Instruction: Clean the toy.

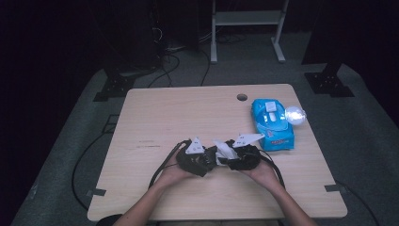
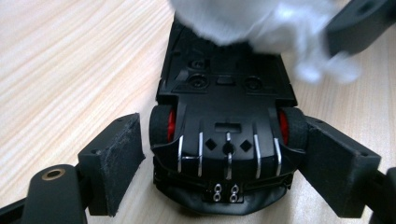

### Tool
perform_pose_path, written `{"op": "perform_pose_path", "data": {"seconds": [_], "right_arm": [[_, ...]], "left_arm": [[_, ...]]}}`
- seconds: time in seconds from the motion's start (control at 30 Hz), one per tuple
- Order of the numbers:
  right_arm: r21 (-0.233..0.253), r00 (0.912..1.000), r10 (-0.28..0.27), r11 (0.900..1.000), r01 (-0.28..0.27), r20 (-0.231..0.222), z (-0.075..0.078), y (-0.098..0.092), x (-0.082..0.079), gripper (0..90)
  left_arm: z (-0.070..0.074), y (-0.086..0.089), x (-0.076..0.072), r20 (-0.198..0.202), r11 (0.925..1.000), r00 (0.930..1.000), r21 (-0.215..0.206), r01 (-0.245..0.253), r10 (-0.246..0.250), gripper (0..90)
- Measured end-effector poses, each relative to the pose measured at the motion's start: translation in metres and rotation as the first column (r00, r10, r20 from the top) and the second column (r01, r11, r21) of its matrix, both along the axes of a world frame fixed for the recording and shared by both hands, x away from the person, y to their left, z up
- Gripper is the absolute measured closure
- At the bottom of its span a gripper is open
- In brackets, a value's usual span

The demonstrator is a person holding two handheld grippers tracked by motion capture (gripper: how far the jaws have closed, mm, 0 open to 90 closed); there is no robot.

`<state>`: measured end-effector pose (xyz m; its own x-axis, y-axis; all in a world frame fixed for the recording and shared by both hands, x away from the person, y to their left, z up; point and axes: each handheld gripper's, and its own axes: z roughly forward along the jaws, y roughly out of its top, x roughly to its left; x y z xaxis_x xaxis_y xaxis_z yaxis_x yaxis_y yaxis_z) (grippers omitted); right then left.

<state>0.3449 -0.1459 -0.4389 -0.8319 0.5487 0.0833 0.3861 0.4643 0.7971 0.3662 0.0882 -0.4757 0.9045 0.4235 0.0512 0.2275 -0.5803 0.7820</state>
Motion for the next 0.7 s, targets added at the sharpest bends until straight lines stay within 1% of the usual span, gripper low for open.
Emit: {"op": "perform_pose_path", "data": {"seconds": [0.03,0.1,0.13,0.17,0.2,0.27,0.3,0.33,0.37,0.4,0.43,0.47,0.5,0.57,0.63,0.7], "right_arm": [[0.000,1.0000,0.000,1.000,0.000,0.000,0.000,0.000,0.000,52.8],[-0.017,0.9996,-0.011,1.000,0.012,0.028,0.006,-0.002,0.000,50.0],[-0.015,0.9993,-0.013,1.000,0.014,0.034,0.008,-0.004,-0.001,50.0],[-0.006,0.9994,-0.016,1.000,0.017,0.031,0.009,-0.005,0.000,49.1],[-0.014,0.9988,-0.027,1.000,0.027,0.042,0.010,-0.007,0.000,48.8],[-0.021,0.9984,-0.032,0.999,0.033,0.046,0.010,-0.006,0.000,48.9],[-0.030,0.9977,-0.033,0.999,0.035,0.059,0.009,-0.006,0.001,49.5],[-0.055,0.9977,-0.017,0.998,0.021,0.066,0.005,-0.003,0.001,52.2],[-0.055,0.9977,-0.017,0.998,0.021,0.066,0.005,-0.003,0.001,52.2],[-0.114,0.9970,-0.005,0.993,0.014,0.078,-0.002,0.003,0.002,56.1],[-0.114,0.9970,-0.005,0.993,0.014,0.078,-0.002,0.003,0.002,56.1],[-0.144,0.9963,0.009,0.990,0.004,0.085,-0.005,0.005,0.002,59.4],[-0.157,0.9963,0.008,0.988,0.006,0.086,-0.009,0.007,0.001,61.4],[-0.132,0.9969,0.004,0.991,0.006,0.078,-0.011,0.005,0.003,63.5],[-0.113,0.9977,-0.007,0.993,0.014,0.068,-0.012,0.003,0.003,67.6],[-0.094,0.9987,-0.015,0.995,0.019,0.049,-0.013,0.000,0.004,70.1]], "left_arm": [[-0.001,0.000,0.000,-0.004,1.0000,1.0000,0.002,-0.001,0.001,17.2],[-0.002,0.000,0.000,-0.001,0.9999,1.0000,0.015,0.006,-0.006,17.6],[-0.002,-0.001,0.000,-0.004,0.9999,0.9999,0.008,0.010,-0.010,20.2],[-0.003,-0.002,-0.001,0.000,0.9999,0.9999,0.010,0.013,-0.013,22.7],[-0.003,-0.002,-0.001,0.001,0.9998,0.9999,0.015,0.014,-0.014,23.3],[-0.002,-0.002,-0.001,0.006,0.9995,0.9997,0.024,0.022,-0.023,23.5],[-0.002,-0.002,-0.001,0.007,0.9996,0.9997,0.018,0.024,-0.024,23.7],[-0.002,-0.001,-0.001,0.004,0.9996,0.9996,0.010,0.026,-0.026,23.9],[-0.001,-0.001,-0.001,0.001,0.9996,0.9996,0.001,0.027,-0.027,23.9],[-0.001,0.000,0.000,0.004,0.9995,0.9995,0.000,0.031,-0.031,24.0],[-0.001,0.000,0.000,0.007,0.9994,0.9994,0.003,0.035,-0.035,24.0],[-0.001,0.000,0.000,0.015,0.9991,0.9990,0.009,0.041,-0.041,24.1],[-0.001,0.000,0.000,0.019,0.9990,0.9990,0.018,0.041,-0.041,24.1],[-0.002,0.000,0.001,0.010,0.9993,0.9994,0.017,0.034,-0.034,24.0],[-0.002,0.000,0.001,0.006,0.9994,0.9995,0.014,0.030,-0.031,23.8],[-0.001,0.000,0.001,0.011,0.9992,0.9994,0.022,0.034,-0.034,23.8]]}}
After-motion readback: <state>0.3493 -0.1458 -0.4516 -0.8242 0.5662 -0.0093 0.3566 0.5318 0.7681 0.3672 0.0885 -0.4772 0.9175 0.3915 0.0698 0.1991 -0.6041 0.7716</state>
